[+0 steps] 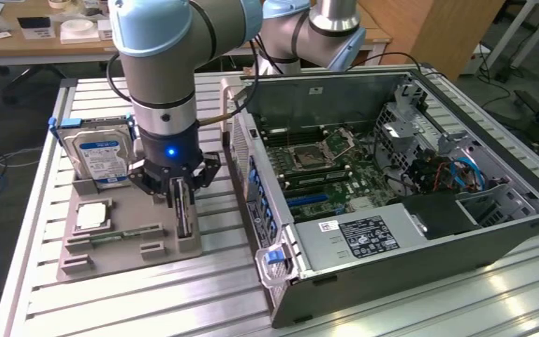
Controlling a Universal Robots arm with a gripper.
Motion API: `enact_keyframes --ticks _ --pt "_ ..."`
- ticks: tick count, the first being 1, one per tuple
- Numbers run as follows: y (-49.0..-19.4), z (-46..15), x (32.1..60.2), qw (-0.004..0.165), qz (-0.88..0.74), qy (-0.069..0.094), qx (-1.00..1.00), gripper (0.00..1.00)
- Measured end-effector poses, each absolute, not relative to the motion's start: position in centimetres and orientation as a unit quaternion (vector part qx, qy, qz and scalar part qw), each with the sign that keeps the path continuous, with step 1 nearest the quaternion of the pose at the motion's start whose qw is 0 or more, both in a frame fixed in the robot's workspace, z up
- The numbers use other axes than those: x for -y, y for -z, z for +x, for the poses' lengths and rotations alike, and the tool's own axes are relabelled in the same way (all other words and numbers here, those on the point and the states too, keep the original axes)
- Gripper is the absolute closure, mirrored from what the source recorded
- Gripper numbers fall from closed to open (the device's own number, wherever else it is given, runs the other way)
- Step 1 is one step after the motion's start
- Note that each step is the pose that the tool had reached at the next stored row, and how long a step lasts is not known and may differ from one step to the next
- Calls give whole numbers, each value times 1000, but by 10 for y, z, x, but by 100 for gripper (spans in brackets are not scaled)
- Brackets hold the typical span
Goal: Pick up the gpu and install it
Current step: 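Pick up the gpu and move the gpu toward the slot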
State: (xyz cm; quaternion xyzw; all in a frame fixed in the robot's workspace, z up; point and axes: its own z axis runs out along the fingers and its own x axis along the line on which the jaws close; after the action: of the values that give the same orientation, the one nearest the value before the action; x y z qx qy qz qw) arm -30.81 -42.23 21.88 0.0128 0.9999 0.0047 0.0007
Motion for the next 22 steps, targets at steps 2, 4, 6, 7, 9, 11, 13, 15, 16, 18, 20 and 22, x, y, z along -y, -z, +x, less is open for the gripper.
enact_keyframes --ticks 2,4,6,7,9,11,13,15,16,18,20,22 --pt "-219 -308 422 1 13 -5 -1000 58" --pt "-219 -309 422 1 13 -5 -1000 59" --pt "-219 -309 422 1 13 -5 -1000 65" --pt "-219 -309 422 1 13 -5 -1000 72" --pt "-219 -309 422 1 13 -5 -1000 72" --pt "-219 -309 422 1 13 -5 -1000 72" --pt "-219 -308 422 1 13 -5 -1000 72" --pt "-218 -308 422 1 13 -5 -1000 72" --pt "-218 -308 422 1 13 -5 -1000 72" --pt "-218 -308 422 1 13 -5 -1000 72" --pt "-218 -308 422 1 13 -5 -1000 72" --pt "-218 -308 422 1 13 -5 -1000 72"
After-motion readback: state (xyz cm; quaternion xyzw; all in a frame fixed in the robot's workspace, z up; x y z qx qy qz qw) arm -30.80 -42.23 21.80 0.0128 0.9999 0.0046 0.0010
